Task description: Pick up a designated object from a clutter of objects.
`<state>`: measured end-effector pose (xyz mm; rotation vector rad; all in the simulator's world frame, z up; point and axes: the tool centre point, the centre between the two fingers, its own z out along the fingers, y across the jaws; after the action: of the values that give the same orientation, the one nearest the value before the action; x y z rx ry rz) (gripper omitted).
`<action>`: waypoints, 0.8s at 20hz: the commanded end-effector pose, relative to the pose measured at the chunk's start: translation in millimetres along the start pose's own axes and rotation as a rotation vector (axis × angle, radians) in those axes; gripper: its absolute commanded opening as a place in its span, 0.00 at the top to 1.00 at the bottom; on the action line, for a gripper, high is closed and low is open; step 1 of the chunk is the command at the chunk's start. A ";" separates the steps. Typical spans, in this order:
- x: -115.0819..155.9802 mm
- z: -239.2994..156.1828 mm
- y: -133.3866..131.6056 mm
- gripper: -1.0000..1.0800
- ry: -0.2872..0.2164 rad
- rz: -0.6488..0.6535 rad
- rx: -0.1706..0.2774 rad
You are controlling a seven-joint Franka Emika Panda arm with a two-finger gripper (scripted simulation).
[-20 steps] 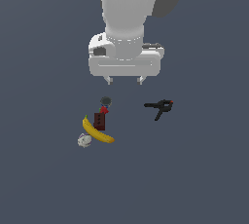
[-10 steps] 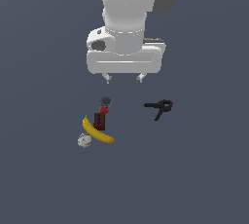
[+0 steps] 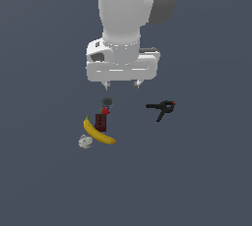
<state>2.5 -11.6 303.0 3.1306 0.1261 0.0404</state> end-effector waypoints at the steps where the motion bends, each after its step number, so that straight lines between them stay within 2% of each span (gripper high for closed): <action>1: -3.1 12.8 4.8 0.04 -0.001 -0.026 0.002; 8: -19.4 62.2 23.1 0.04 -0.005 -0.129 0.010; 16: -52.1 124.6 45.5 0.04 -0.008 -0.268 0.017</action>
<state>-36.1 -57.4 189.1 3.1056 0.5031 0.0256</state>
